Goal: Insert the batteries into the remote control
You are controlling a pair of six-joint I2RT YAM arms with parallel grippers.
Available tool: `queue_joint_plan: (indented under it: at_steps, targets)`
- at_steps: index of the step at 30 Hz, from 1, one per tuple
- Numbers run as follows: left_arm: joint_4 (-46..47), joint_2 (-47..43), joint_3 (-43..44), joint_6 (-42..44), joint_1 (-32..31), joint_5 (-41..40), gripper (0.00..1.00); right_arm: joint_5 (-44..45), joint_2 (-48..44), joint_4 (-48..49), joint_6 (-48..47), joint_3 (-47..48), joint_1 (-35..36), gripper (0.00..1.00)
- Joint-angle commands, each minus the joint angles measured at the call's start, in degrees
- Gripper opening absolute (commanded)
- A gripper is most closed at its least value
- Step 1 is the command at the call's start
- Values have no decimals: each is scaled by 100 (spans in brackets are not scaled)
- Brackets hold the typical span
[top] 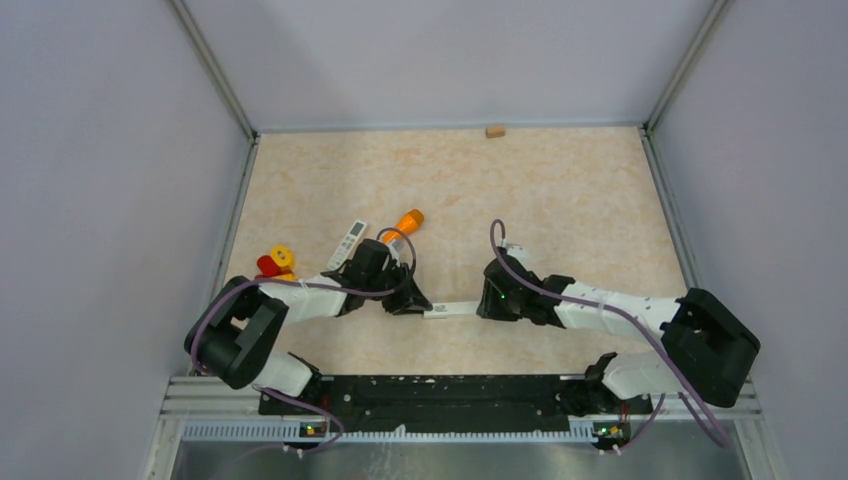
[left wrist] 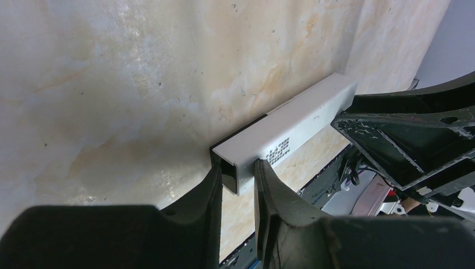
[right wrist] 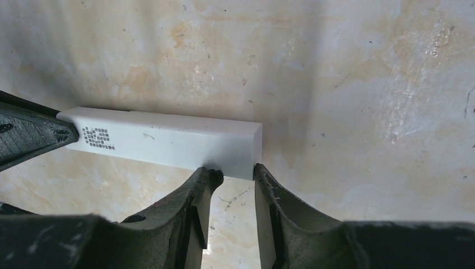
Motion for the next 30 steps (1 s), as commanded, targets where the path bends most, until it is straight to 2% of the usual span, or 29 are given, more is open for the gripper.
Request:
queue_joint_plan:
  at_steps: [1, 5, 6, 15, 20, 30]
  targets:
    - [-698, 427, -348, 170, -199, -569, 0, 49, 424, -47, 200, -226, 137, 38]
    - [-730, 482, -336, 213, -204, -584, 0, 181, -105, -193, 12, -105, 82, 62]
    - [-750, 492, -333, 230, -204, -603, 0, 206, -246, -215, -28, -84, 60, 66]
    - [-821, 556, -323, 270, -204, -650, 0, 54, -804, -356, -198, 92, -212, 72]
    - [-860, 527, -306, 278, -205, -676, 0, 46, -781, -268, -163, 49, -317, 69]
    - [-889, 538, -304, 303, -205, -694, 0, 267, -322, -18, -224, 22, -351, 41]
